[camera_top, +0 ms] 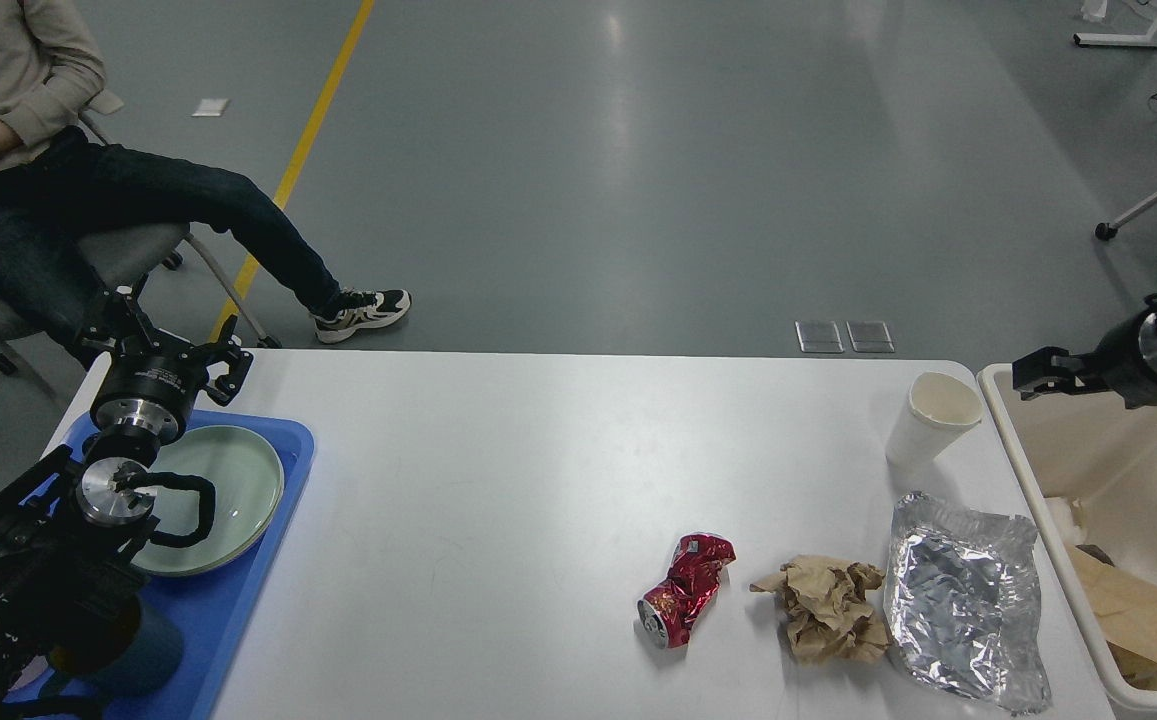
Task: Tidy desktop
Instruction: 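Carry the paper bag over the white bin and drop it in, then lower the right gripper onto the silver foil and grasp it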
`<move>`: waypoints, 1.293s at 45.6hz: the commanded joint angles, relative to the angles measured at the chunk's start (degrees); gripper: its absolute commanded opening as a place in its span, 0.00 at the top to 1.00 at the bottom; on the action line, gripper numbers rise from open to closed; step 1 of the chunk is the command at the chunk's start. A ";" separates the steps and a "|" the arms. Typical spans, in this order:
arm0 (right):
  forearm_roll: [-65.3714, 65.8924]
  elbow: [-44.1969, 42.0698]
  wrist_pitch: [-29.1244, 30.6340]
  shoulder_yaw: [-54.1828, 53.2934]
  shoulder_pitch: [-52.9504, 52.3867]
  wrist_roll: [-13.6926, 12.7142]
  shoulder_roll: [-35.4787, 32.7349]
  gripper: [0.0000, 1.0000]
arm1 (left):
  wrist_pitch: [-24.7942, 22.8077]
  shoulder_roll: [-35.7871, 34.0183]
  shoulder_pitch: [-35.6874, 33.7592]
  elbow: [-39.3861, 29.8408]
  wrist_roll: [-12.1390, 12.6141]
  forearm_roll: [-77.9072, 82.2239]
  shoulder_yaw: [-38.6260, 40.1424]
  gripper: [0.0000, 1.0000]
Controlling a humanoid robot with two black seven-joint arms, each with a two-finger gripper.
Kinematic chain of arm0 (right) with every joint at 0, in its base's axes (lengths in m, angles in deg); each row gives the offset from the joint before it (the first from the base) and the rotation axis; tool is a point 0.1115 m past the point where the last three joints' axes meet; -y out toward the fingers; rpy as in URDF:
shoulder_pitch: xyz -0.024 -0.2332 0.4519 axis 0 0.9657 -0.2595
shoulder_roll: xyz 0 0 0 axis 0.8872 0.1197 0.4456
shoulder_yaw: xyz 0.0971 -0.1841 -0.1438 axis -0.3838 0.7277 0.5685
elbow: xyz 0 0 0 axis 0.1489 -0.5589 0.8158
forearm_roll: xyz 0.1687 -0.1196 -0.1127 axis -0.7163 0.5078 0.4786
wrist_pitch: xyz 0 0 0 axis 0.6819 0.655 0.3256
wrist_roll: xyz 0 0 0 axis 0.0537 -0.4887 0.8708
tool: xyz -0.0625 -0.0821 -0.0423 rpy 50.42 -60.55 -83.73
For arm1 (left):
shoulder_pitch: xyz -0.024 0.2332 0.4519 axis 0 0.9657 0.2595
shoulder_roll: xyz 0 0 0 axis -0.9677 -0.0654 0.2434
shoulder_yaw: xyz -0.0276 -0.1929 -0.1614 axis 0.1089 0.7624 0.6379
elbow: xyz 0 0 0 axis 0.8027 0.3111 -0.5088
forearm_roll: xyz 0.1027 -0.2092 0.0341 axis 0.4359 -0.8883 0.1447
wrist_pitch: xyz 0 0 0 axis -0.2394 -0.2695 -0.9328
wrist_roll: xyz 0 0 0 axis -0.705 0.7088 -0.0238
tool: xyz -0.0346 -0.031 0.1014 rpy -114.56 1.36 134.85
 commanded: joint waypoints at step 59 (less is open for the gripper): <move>-2.28 -7.57 10.11 -19.47 21.24 -0.19 7.78 0.00 | -0.07 0.00 0.00 0.00 0.00 0.00 0.00 0.04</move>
